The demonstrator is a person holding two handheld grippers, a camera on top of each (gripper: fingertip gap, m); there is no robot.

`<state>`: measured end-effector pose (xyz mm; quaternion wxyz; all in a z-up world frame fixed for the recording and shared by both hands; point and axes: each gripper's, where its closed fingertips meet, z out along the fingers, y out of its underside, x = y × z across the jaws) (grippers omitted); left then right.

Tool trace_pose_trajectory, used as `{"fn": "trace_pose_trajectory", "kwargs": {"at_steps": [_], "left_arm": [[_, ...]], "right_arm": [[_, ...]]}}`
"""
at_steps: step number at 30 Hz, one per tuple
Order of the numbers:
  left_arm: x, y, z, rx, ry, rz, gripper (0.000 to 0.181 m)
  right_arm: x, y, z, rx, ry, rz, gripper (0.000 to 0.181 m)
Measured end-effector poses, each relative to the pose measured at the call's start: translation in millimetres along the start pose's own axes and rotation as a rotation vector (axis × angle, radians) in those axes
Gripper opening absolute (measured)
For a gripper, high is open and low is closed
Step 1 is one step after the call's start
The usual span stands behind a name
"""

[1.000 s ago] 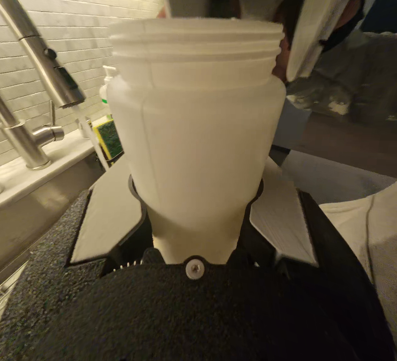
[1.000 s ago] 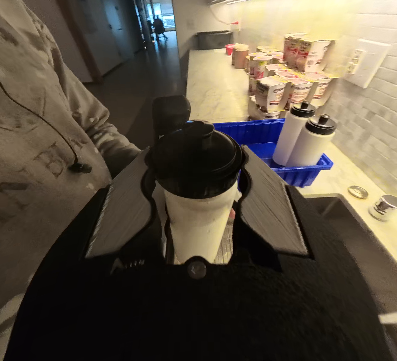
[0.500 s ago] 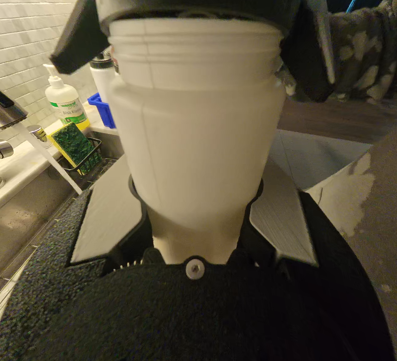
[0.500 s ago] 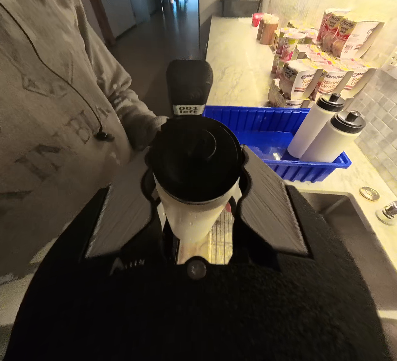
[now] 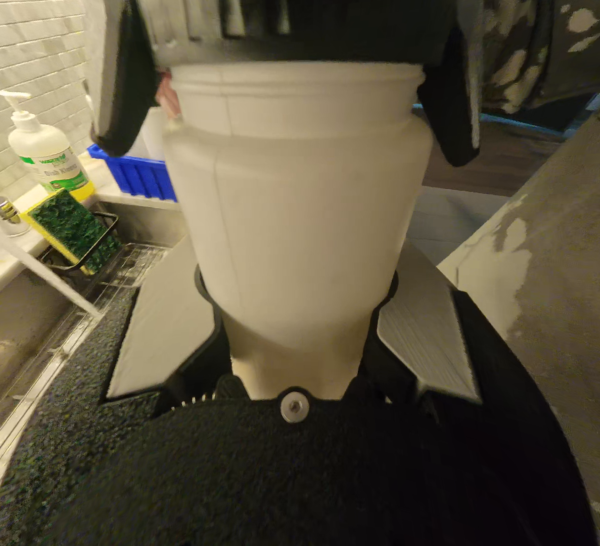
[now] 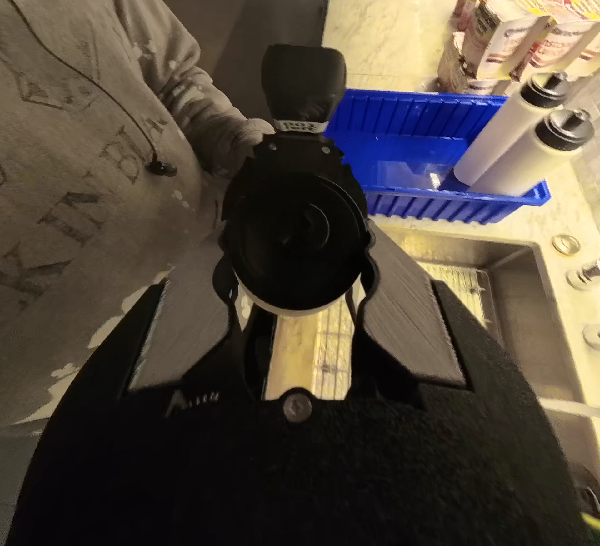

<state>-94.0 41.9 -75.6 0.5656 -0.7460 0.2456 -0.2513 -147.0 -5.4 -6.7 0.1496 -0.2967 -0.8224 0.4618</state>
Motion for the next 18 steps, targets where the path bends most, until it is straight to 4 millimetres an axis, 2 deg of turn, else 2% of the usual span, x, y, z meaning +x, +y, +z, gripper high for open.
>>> {"fn": "trace_pose_trajectory", "kwargs": {"at_steps": [8,11,15,18], "left_arm": [[-27.8,22.7,4.0,-0.095,-0.206,0.035,0.104],[-19.2,21.9,8.2,-0.068,-0.136,0.004,0.103],[-1.7,12.3,14.7,-0.029,-0.01,-0.005,0.103],[1.6,-0.9,15.4,0.018,0.028,-0.016,0.103]], "right_arm": [[16.3,24.1,5.0,-0.04,0.213,0.128,0.08],[12.8,20.7,2.9,0.061,0.181,0.13,0.079],[2.4,15.1,-4.3,0.045,0.094,0.082,0.079],[-2.1,4.2,-10.3,0.089,0.058,0.076,0.09]]}}
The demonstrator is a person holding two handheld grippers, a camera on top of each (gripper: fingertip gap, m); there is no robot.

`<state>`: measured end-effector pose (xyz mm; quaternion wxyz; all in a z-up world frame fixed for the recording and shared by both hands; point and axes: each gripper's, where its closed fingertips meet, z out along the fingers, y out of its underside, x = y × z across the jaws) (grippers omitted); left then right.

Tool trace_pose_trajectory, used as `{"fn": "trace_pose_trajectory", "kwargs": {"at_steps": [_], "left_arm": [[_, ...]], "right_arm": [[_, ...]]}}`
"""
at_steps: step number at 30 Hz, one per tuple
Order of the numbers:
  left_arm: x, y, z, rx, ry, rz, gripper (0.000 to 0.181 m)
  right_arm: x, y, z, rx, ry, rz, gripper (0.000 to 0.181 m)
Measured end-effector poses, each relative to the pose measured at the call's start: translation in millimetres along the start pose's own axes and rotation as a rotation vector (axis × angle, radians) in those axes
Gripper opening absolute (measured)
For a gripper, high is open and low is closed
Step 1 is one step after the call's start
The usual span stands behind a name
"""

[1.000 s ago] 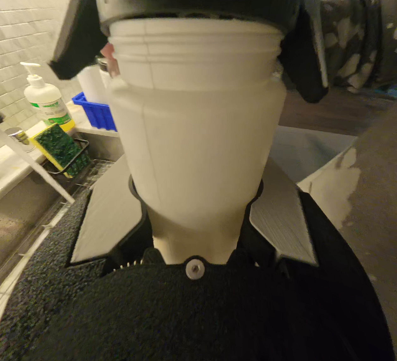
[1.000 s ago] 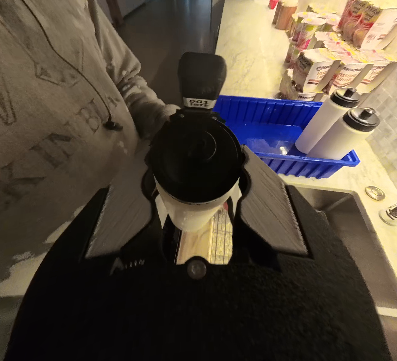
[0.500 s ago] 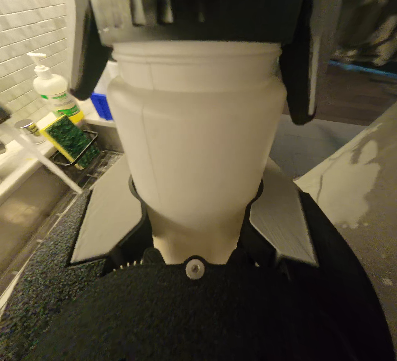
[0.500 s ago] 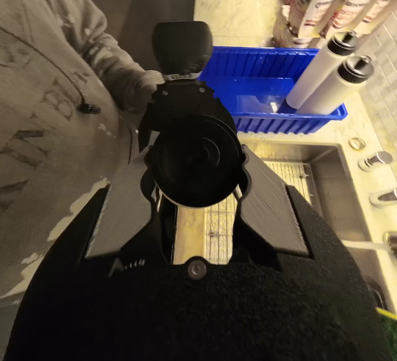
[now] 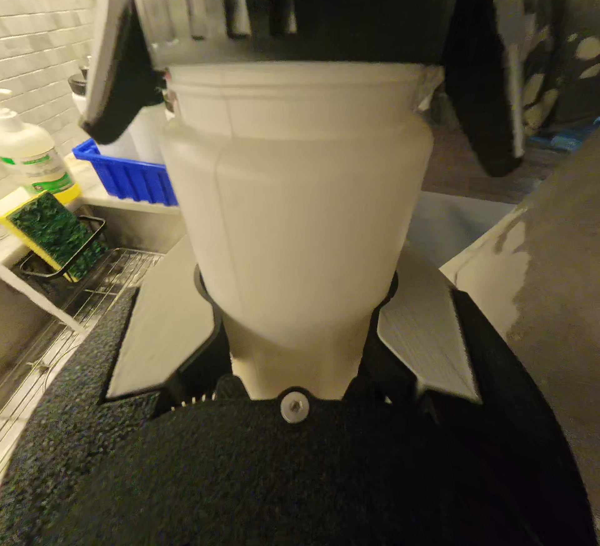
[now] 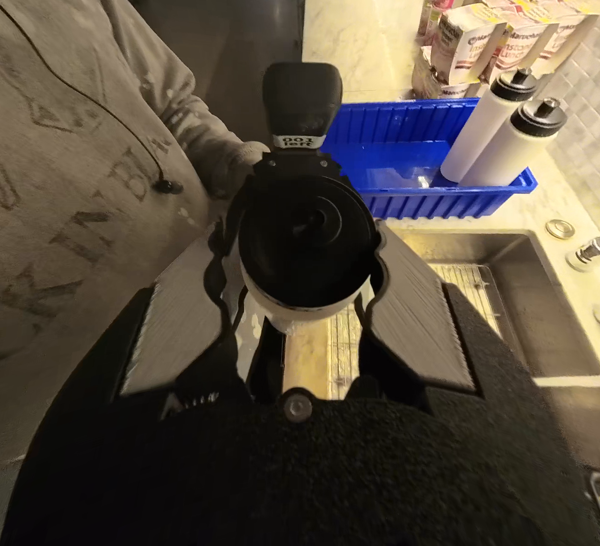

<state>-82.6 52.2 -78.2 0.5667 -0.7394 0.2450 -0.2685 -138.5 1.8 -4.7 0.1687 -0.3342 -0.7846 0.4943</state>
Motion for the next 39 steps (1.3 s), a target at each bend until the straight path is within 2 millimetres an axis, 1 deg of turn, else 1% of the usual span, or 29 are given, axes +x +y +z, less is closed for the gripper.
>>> {"fn": "trace_pose_trajectory", "kwargs": {"at_steps": [2,4,6,7,10,14,17,21,23,29,31,33,34,36,39], "left_arm": [[-0.4,-6.8,0.1,0.017,0.005,0.011,0.103],[-1.0,-12.6,0.0,0.03,0.008,0.016,0.103],[-1.0,-17.0,-0.2,0.042,0.013,0.018,0.103],[-0.5,-18.5,-0.2,0.044,0.014,0.023,0.103],[2.2,-22.3,-0.1,0.046,0.028,0.033,0.103],[10.4,-24.9,1.7,0.03,0.082,0.046,0.103],[20.5,-28.0,2.8,0.024,0.149,0.056,0.103],[35.5,-31.1,2.3,0.019,0.262,0.047,0.103],[41.7,-34.1,1.3,0.028,0.309,0.041,0.102],[39.9,-50.9,0.6,0.071,0.323,0.055,0.102],[39.9,-55.0,1.0,0.076,0.331,0.069,0.102],[43.4,-55.9,1.1,0.071,0.359,0.084,0.102],[46.1,-55.3,0.9,0.067,0.38,0.084,0.102],[49.0,-55.1,0.9,0.073,0.405,0.071,0.102],[45.5,-55.8,0.4,0.088,0.392,0.064,0.102]], "right_arm": [[-1.6,-6.3,-3.8,0.045,-0.018,0.02,0.093],[-0.1,-13.0,-7.5,0.106,-0.022,0.038,0.091],[1.9,-19.7,-11.5,0.172,-0.027,0.063,0.086],[3.6,-21.6,-12.8,0.194,-0.022,0.067,0.079],[1.0,-25.5,-15.6,0.221,-0.048,0.048,0.077],[-7.7,-22.9,-20.7,0.112,-0.135,-0.032,0.077],[-16.6,-22.7,-25.2,0.042,-0.221,-0.079,0.077],[-25.7,-21.7,-29.1,-0.041,-0.288,-0.147,0.077],[-28.1,-24.3,-30.4,-0.056,-0.313,-0.154,0.077],[-25.7,-39.4,-37.8,0.013,-0.326,-0.153,0.077],[-26.8,-41.5,-40.5,-0.001,-0.336,-0.169,0.077],[-31.9,-45.2,-44.7,-0.023,-0.366,-0.185,0.077],[-33.3,-45.8,-45.7,-0.045,-0.367,-0.206,0.077],[-29.9,-36.6,-42.1,-0.15,-0.329,-0.26,0.078],[-26.9,-38.9,-38.8,-0.137,-0.306,-0.236,0.078]]}}
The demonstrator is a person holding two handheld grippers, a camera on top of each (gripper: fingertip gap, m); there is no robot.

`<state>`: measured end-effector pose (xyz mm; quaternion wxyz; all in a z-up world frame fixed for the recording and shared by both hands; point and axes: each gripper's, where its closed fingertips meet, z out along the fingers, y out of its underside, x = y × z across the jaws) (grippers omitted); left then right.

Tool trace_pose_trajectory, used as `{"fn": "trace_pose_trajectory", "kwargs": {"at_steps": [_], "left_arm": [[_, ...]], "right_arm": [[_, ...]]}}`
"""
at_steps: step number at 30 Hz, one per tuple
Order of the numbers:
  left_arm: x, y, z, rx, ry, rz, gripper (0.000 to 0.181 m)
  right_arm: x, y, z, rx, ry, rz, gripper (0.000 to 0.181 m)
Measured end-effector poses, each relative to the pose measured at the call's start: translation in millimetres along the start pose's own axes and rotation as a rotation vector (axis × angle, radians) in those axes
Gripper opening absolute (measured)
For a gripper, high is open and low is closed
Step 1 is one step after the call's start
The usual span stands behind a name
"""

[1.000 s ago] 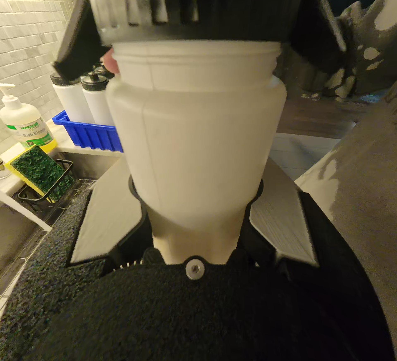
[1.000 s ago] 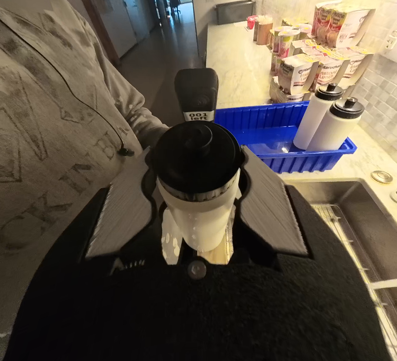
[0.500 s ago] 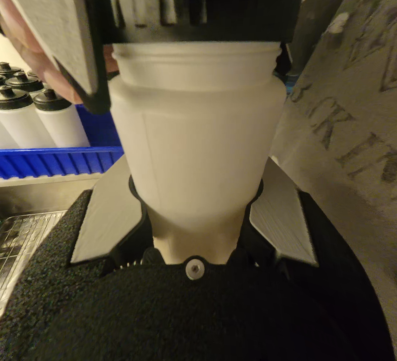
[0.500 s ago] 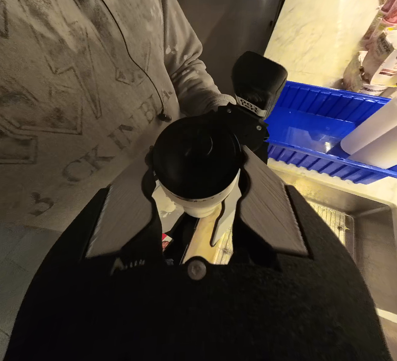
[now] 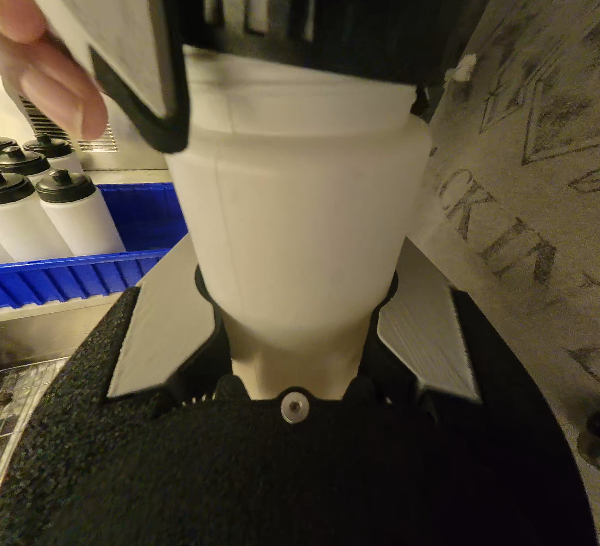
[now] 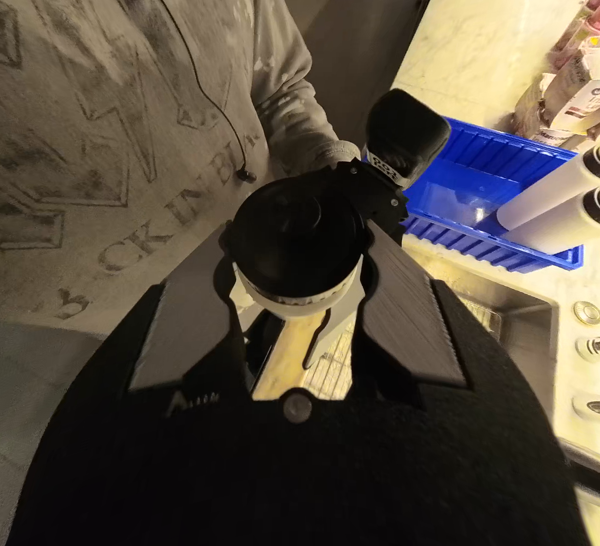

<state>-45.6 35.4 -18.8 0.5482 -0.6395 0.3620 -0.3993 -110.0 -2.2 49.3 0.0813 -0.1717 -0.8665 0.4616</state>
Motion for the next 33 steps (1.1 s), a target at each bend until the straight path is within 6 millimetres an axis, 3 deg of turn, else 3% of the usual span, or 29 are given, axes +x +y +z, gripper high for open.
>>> {"fn": "trace_pose_trajectory", "kwargs": {"at_steps": [8,15,19,24,28,33], "left_arm": [[-23.1,12.4,-9.4,-0.002,-0.156,-0.002,0.102],[-61.4,44.6,-19.7,-0.029,-0.439,0.001,0.103],[-80.2,74.3,-22.6,-0.004,-0.594,-0.006,0.103],[-96.6,128.8,-21.0,-0.016,-0.726,-0.035,0.103],[-97.1,162.5,-13.1,-0.032,-0.738,-0.055,0.102],[-91.3,183.8,-0.8,-0.002,-0.717,-0.089,0.103]], "right_arm": [[20.2,14.2,6.3,0.076,0.159,0.101,0.077],[45.6,50.0,16.4,0.035,0.404,0.26,0.077],[57.3,80.7,31.0,0.066,0.573,0.384,0.077],[64.7,131.7,53.1,0.104,0.806,0.577,0.077],[61.6,160.3,64.7,0.156,0.968,0.67,0.078],[55.3,179.3,75.7,0.2,1.048,0.668,0.078]]}}
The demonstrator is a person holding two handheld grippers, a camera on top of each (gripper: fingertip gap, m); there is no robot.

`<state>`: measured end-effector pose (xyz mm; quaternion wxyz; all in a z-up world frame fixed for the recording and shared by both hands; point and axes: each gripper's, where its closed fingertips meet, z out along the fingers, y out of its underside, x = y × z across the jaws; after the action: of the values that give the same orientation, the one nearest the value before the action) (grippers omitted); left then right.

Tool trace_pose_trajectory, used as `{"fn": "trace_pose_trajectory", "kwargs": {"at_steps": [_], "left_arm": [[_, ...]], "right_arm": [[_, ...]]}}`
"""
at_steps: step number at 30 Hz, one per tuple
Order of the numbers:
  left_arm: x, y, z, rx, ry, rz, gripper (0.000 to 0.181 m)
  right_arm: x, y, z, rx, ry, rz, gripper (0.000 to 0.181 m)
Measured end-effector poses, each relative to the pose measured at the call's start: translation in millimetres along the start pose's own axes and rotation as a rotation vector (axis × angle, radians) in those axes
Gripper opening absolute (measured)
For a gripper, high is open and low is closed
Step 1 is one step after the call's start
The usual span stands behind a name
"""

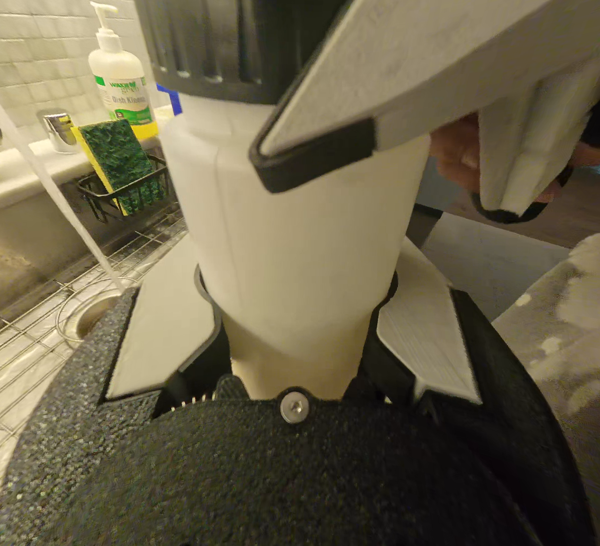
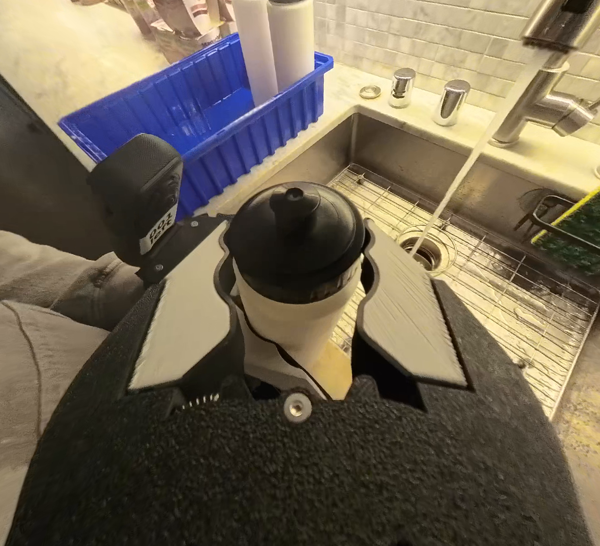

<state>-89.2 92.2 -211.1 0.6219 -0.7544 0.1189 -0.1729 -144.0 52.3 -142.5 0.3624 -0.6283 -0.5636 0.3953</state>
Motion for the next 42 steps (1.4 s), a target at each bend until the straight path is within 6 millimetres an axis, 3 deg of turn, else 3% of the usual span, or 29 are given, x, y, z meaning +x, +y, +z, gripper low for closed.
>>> {"fn": "trace_pose_trajectory", "kwargs": {"at_steps": [2,9,13,16,19,23,27,31,34,37,42], "left_arm": [[2.5,8.2,1.7,-0.001,0.001,0.001,0.103],[8.6,9.4,-0.8,0.041,0.04,0.019,0.104],[10.3,10.2,-2.5,0.037,0.068,0.025,0.104],[13.7,11.7,-4.0,0.024,0.108,0.04,0.105],[16.3,13.1,-5.1,0.006,0.151,0.045,0.105],[18.9,14.6,-6.8,0.0,0.172,0.062,0.105],[15.7,14.7,-5.8,-0.006,0.13,0.045,0.104],[10.8,14.2,-2.4,-0.008,0.051,0.03,0.104],[10.0,15.5,-2.2,-0.015,0.0,0.035,0.104],[11.4,17.6,-3.0,-0.028,-0.028,0.047,0.104],[14.9,19.7,-4.2,-0.048,-0.009,0.053,0.104]], "right_arm": [[-0.6,8.4,0.8,0.015,0.012,-0.002,0.078],[-10.8,14.7,1.3,0.077,-0.045,-0.002,0.08],[-22.3,15.7,-5.9,-0.022,-0.214,-0.067,0.105],[-25.5,8.6,-12.6,-0.1,-0.351,-0.201,0.108],[-31.4,2.0,-9.9,-0.156,-0.467,-0.302,0.098],[-36.0,14.4,-2.1,-0.159,-0.511,-0.357,0.078],[-30.2,6.0,1.5,0.063,-0.357,-0.22,0.078],[-17.6,-0.7,1.5,0.252,-0.039,-0.119,0.078],[-12.8,8.8,2.8,0.238,0.146,-0.063,0.078],[-22.7,6.3,-4.5,0.226,-0.024,-0.115,0.092],[-44.1,14.2,-17.3,0.044,-0.56,-0.275,0.093]]}}
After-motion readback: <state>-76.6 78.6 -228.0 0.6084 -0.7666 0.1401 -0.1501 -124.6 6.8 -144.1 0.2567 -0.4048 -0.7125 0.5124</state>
